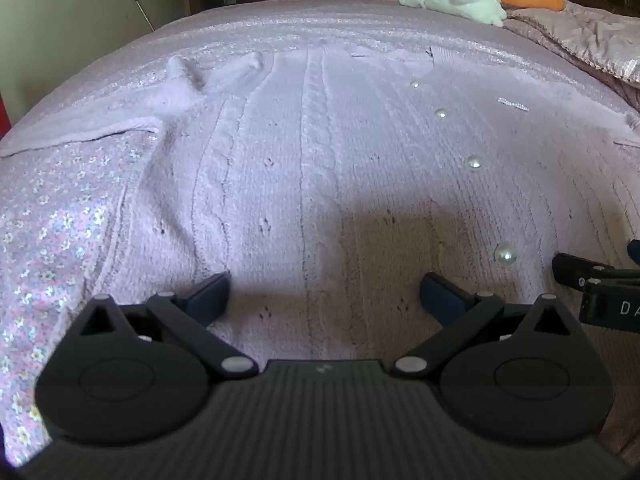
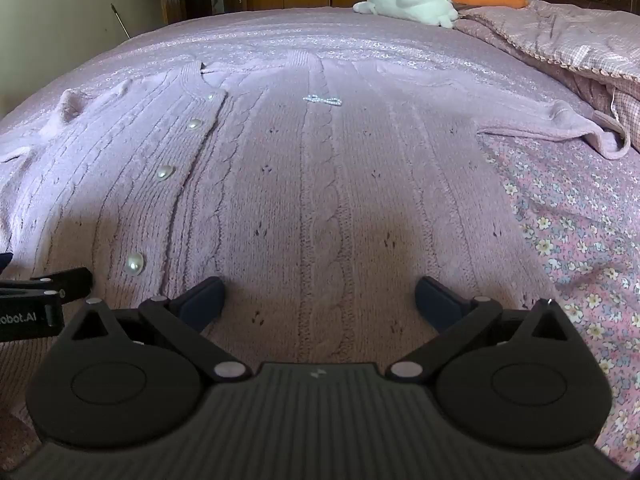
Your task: Fold small clothes
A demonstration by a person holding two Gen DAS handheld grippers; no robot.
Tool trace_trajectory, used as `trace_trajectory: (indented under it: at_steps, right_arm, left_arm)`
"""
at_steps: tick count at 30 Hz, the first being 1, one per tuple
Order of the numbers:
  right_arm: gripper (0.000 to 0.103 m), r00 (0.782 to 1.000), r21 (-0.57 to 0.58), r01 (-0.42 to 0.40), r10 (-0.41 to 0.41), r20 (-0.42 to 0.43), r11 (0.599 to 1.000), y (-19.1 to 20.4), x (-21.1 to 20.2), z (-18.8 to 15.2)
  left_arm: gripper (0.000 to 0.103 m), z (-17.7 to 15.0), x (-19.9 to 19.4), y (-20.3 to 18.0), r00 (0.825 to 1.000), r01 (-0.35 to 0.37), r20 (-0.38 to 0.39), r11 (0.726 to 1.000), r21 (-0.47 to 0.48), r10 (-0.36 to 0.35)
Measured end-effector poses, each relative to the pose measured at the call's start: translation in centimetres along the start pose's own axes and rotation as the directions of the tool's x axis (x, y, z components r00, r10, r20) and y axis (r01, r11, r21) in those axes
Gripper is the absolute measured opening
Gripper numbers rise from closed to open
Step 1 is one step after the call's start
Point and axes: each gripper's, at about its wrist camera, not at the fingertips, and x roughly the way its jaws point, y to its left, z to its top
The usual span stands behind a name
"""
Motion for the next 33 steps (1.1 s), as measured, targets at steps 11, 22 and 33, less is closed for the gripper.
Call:
trace_trajectory:
  at_steps: [11,22,33]
  right_arm:
    - [0.103,1.0,0.0,0.001,-0.001,0.001,1.0,-0.01,0.02,0.02]
    - [0.103,1.0,0.0,0.001,-0.001,0.0,1.0,0.02,0.04,0.08]
    - [0.103,1.0,-0.001,0.002,-0.002,0.001,1.0,-0.14,-0.01,0.06]
  left_arm:
    - [0.103,0.33,0.41,-0.04,1.0,-0.006,-0.005,1.0,0.008,0.006]
    - [0.103,0.29,0.31,-0.18,1.0,-0.009,-0.003,1.0,0.01,0.009]
    - [0.103,0.23,0.26,-0.28,1.0,-0.011,-0.001,1.0,0.011,0.011]
